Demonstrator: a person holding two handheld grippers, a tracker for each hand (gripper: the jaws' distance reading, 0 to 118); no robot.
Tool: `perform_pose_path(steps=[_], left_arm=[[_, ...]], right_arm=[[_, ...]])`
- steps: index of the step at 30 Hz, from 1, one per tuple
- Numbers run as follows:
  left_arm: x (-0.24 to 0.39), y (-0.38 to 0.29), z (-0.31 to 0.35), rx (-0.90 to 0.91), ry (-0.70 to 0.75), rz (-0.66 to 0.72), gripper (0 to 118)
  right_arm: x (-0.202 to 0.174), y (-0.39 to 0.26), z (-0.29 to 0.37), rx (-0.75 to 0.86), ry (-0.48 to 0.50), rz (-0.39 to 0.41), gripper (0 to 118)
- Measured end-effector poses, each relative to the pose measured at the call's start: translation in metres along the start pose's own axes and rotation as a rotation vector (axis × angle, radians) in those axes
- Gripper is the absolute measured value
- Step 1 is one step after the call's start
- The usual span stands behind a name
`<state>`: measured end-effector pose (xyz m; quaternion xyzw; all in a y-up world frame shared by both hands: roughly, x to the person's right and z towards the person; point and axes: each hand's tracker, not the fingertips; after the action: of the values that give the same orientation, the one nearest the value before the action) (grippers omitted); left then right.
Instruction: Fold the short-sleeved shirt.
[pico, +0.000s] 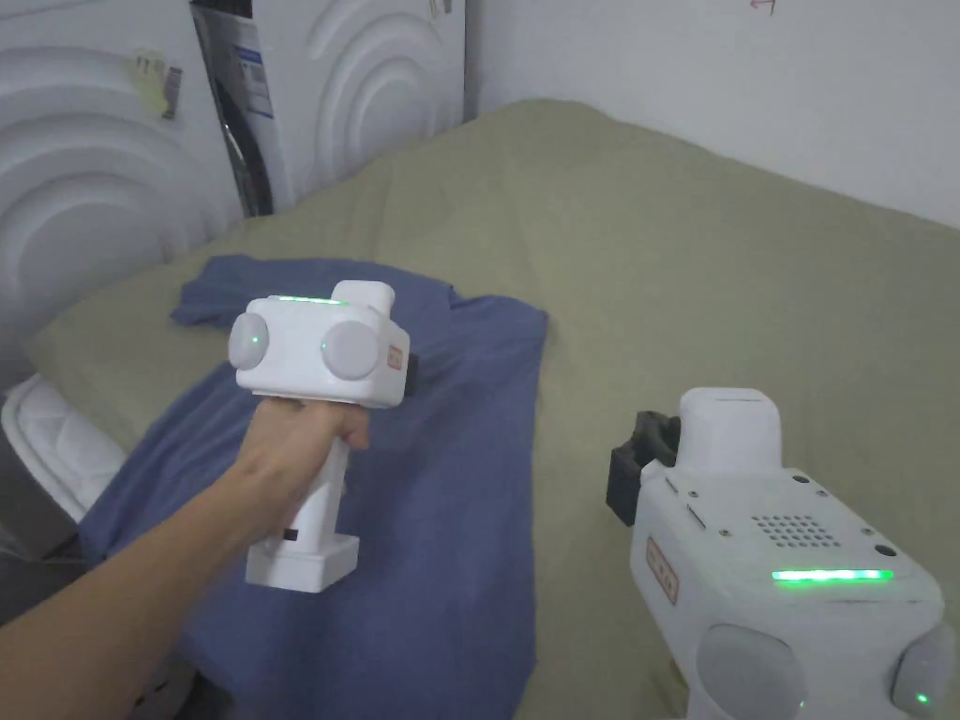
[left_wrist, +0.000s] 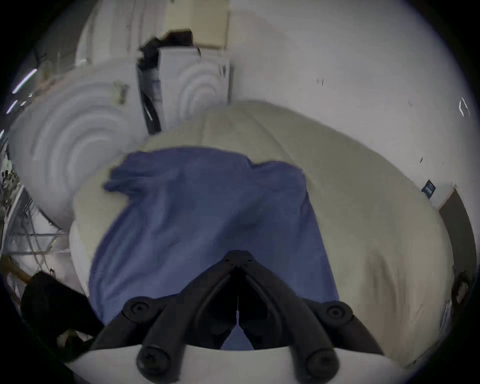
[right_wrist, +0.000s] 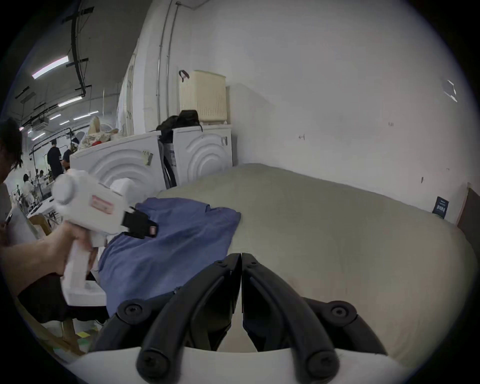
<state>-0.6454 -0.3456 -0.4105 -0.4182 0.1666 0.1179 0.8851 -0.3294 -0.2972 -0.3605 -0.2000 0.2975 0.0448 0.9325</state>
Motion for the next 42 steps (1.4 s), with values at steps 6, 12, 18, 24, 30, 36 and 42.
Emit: perform_pose_path(steps=[6,12,18,24,30,36,42], left_arm=[[0.022,0.004,-0.041,-0.141,-0.03,-0.087,113],[0.02,0.001,-0.086,-0.229,0.112,-0.143,101],[0.045,-0.011,-0.053,-0.052,0.212,-0.186,0],[0.058,0.001,0.016,0.038,0.022,-0.101,0],[0.129,0.009,0.122,0.158,-0.18,-0.193,0],[0.264,-0.008,0.21,0.212,-0.39,-0.335,0],[0.417,-0.044,0.242,0.189,-0.621,-0.497,0]], right_arm=[[0.015,-0.01,-0.021,-0.023,-0.029,-0.015,7],[0.028,-0.019,-0.018,-0.044,-0.046,-0.042,7],[0.054,-0.022,0.001,-0.065,-0.076,-0.085,7],[0.089,-0.012,0.056,-0.006,-0.189,-0.092,7],[0.135,-0.011,0.138,0.043,-0.298,-0.095,7],[0.187,-0.023,0.229,0.084,-0.423,-0.146,7],[0.245,-0.042,0.307,0.089,-0.587,-0.177,7]])
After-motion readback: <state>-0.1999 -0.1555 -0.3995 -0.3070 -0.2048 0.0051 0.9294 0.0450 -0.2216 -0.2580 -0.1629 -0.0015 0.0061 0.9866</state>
